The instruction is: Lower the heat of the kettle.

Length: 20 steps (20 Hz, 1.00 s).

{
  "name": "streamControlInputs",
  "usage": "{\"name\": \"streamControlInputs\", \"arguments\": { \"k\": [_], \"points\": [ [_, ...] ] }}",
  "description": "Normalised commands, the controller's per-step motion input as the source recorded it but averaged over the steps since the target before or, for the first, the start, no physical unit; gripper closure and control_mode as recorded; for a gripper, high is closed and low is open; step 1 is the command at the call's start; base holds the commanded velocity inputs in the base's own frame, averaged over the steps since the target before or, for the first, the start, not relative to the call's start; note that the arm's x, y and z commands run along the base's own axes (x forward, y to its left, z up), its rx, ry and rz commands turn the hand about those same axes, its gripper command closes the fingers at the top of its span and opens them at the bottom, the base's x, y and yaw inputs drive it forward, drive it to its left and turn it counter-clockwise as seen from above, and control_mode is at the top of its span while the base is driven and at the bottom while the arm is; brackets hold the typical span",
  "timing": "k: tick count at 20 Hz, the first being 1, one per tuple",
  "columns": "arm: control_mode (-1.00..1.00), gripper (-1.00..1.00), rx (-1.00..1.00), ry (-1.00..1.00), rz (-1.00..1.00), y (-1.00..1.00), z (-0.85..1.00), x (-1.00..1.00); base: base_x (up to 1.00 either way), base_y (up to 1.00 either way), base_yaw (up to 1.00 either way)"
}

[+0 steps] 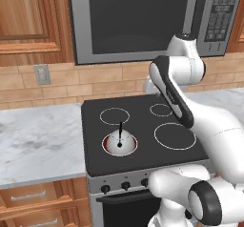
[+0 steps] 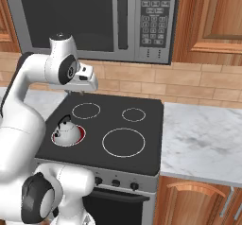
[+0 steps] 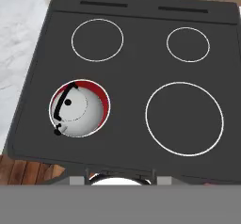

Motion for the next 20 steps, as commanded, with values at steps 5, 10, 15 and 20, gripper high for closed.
{"name": "streamControlInputs", "arguments": {
  "k": [5,10,15,20],
  "points": [
    [-1.0,-1.0,0.0,-0.17,0.0,0.1,-0.12,-0.8,0.0,0.0,0.0],
    [-1.0,-1.0,-0.48,-0.1,0.08,1.0,-0.43,-0.97,0.0,0.0,0.0],
    [-1.0,-1.0,-0.53,0.0,0.15,0.99,-0.56,-0.66,0.0,0.0,0.0],
    [-1.0,-1.0,-0.31,0.0,0.31,0.62,-0.56,-0.14,0.0,0.0,0.0]
  ]
}}
